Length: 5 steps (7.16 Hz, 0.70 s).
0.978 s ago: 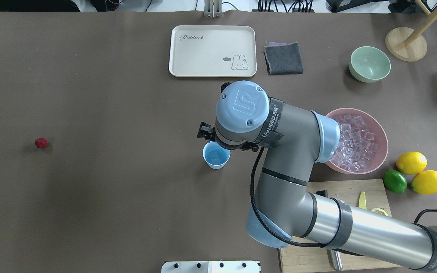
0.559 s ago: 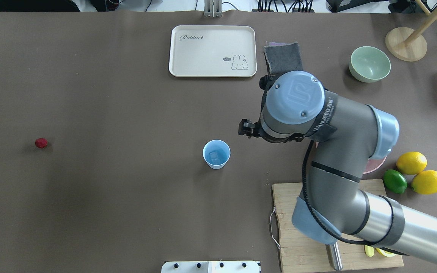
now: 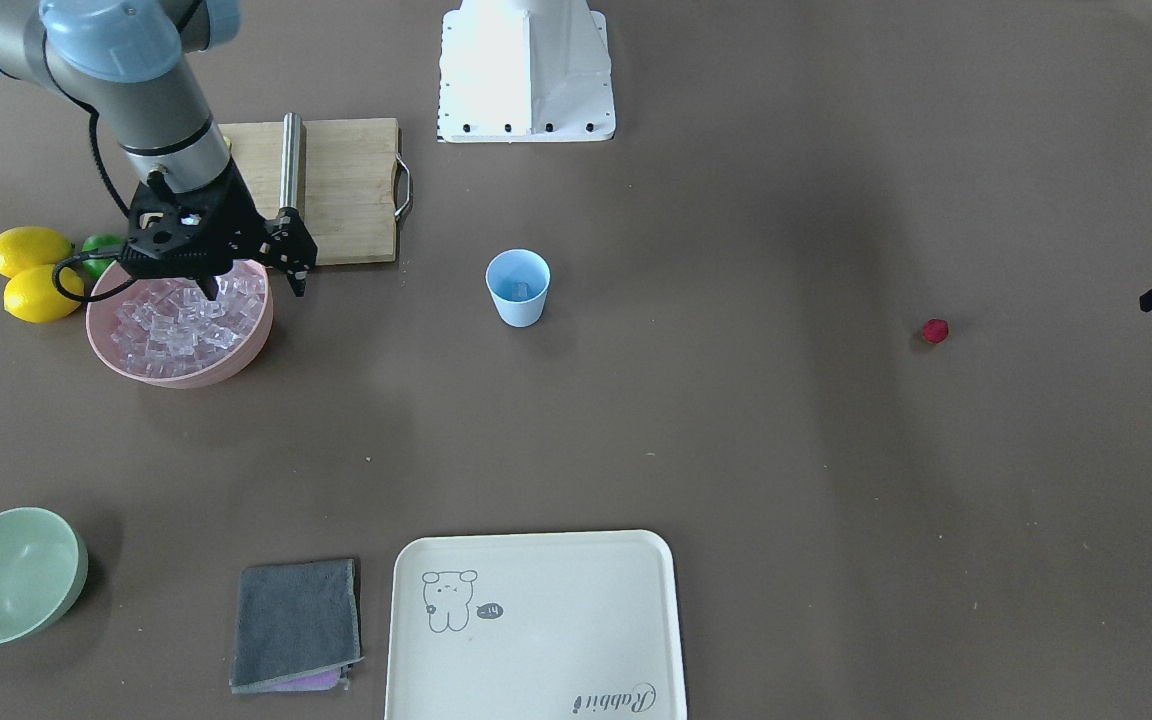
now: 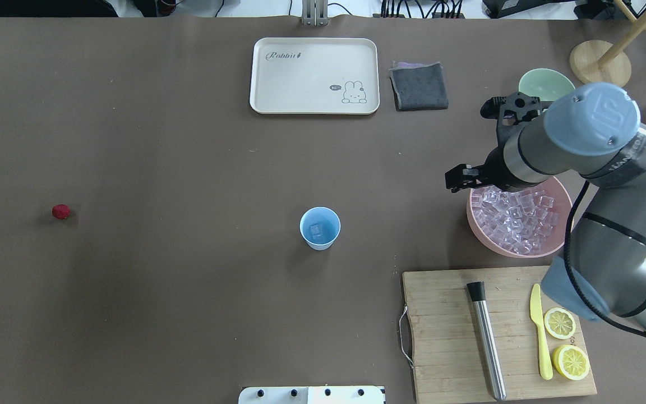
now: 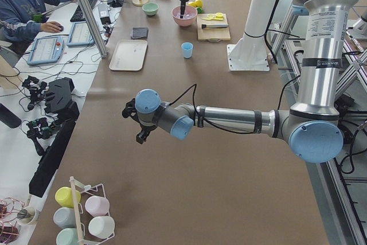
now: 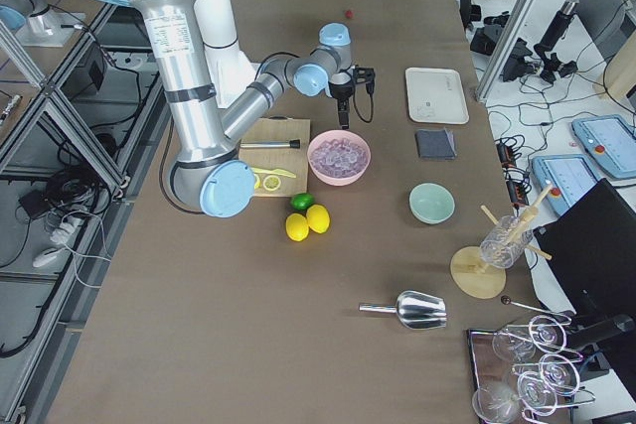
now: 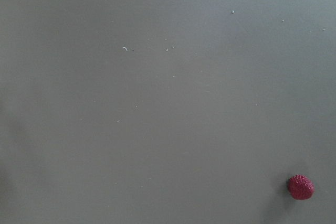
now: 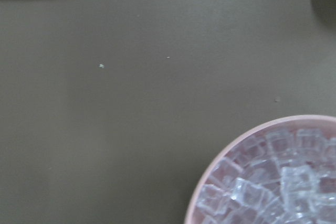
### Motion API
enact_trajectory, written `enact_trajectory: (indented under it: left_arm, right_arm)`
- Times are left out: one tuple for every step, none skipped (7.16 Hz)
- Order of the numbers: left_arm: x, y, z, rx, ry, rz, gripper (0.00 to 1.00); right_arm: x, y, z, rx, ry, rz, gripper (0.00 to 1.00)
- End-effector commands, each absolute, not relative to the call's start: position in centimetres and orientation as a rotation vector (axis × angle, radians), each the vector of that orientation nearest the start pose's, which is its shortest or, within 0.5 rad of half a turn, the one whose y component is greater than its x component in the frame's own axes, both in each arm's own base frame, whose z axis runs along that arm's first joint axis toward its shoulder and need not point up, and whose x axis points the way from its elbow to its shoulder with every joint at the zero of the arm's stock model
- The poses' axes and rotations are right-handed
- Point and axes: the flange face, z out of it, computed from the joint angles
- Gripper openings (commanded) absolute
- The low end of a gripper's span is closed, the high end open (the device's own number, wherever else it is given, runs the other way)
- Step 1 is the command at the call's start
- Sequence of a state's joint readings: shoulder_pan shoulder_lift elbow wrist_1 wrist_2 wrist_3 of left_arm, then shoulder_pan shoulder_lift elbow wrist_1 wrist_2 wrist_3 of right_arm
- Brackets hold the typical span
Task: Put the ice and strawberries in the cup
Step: 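Move the right gripper back above the pink ice bowl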
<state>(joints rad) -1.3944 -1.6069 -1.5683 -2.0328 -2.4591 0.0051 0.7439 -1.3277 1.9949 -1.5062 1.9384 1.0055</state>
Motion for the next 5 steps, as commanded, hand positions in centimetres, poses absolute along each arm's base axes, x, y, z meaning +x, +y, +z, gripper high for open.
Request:
enact_trajectory:
  left_arm:
    - [3.6,-52.3,58.3,0.391,0.91,0.387,0.98]
    - [3.6,-52.2,58.3,0.391,0.91,0.389,0.98]
    - [3.7,-52.2,58.3,0.392,0.912,0.391,0.98]
    - [3.7,-52.3,58.3,0.4,0.911,0.393,0.98]
    - [3.7,-52.3,58.4,0.399,0.911,0.393,0.98]
  right_arm:
    - [-29.8,-46.2,36.9,0.141,-0.773,-0.015,0.87]
    - [-29.4,-46.6,38.4,0.163,-0.747,-0.107,0.86]
    - [-29.5,-46.7,39.9,0.164,-0.725,-0.152,0.8]
    - [-29.5,-46.9,40.5,0.187,-0.718,-0.221,0.8]
    - [-29.7,-47.0,41.0,0.19,-0.71,-0.251,0.77]
